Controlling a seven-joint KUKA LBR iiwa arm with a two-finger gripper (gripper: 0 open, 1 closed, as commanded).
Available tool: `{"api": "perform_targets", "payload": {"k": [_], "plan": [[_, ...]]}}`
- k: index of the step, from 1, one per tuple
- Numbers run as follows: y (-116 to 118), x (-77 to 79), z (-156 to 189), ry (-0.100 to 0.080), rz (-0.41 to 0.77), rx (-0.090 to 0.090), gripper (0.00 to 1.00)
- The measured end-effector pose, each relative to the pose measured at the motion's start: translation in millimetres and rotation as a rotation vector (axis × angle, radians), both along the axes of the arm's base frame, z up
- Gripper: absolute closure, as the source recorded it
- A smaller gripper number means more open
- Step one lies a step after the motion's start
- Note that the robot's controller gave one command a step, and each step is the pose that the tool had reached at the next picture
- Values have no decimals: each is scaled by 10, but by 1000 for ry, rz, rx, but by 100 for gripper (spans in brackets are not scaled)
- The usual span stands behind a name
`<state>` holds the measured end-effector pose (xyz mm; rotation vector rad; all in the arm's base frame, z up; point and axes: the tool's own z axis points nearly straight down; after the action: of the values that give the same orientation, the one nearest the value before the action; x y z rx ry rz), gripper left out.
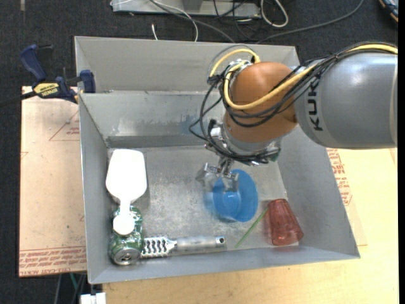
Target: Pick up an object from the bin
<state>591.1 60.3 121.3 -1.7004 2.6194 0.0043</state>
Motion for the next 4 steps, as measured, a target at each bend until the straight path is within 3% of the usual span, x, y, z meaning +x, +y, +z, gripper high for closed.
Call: {"api": "perform_targets", "payload": {"k": [1, 2, 3, 4], "plan": [[-99, 34, -77, 0, -161, 3, 100], [-87, 160, 18, 5, -42, 0, 100], [-120, 81, 455, 6, 72, 3, 100], [-112, 183, 333, -10, 177, 2, 100]]}}
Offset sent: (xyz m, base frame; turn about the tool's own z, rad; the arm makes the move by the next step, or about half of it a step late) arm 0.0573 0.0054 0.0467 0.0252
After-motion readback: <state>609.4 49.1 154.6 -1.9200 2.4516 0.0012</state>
